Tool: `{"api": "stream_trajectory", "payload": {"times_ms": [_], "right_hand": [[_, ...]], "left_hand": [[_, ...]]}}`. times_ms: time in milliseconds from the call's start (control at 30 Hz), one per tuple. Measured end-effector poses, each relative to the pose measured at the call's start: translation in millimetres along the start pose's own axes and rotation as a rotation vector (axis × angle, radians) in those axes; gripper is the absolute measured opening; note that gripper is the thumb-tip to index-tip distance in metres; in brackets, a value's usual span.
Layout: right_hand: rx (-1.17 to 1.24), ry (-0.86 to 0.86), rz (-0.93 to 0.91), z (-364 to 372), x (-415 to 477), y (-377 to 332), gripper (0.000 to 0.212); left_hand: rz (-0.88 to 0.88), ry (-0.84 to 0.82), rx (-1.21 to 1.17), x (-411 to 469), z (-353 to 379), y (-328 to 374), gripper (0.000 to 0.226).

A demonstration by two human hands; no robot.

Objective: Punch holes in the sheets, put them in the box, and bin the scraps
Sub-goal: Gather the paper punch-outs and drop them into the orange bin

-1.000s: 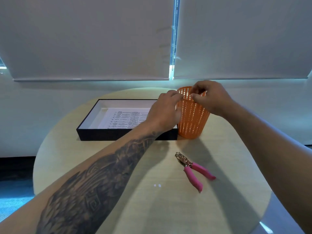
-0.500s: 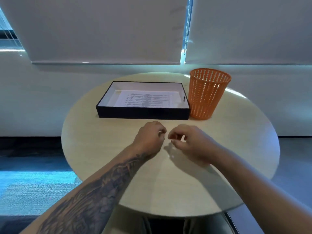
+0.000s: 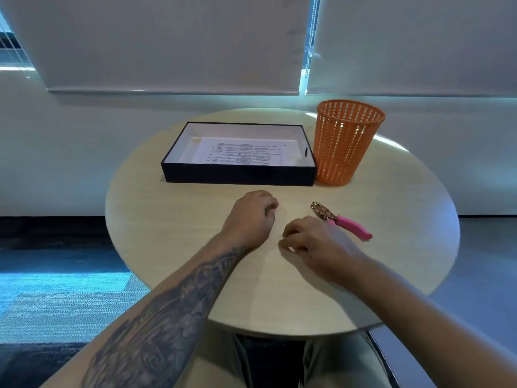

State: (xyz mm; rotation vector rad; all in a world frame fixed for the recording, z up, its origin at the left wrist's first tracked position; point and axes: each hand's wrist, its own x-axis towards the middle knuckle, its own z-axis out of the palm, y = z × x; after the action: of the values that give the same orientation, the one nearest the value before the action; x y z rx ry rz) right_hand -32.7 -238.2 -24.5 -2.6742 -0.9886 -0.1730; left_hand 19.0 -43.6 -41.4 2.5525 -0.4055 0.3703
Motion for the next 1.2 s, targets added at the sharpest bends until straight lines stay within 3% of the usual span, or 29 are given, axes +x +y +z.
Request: {"api": "stream_trajectory", "payload": {"times_ms": [400, 633, 833, 1200], "right_hand": [[0.112, 0.115, 0.063, 11.8, -17.0, -10.3, 0.037], [0.529, 0.213, 0.319, 10.7, -18.1, -7.3, 0.023], [0.704, 0.257, 0.410, 6.9, -18.1, -7.0, 0.031], [0.729, 0.294, 0.451, 2.4, -18.3, -2.8, 0.023]], "left_hand": [[-0.004, -0.004, -0.004, -1.9, 2.1, 0.9, 0.024], [0.010, 0.011, -0.031, -6.5, 2.1, 0.4, 0.022], [0.074, 0.008, -0.138, -25.2, -1.7, 10.3, 0.024], [0.235, -0.043, -0.083, -48.4, -10.1, 19.4, 0.016]]}}
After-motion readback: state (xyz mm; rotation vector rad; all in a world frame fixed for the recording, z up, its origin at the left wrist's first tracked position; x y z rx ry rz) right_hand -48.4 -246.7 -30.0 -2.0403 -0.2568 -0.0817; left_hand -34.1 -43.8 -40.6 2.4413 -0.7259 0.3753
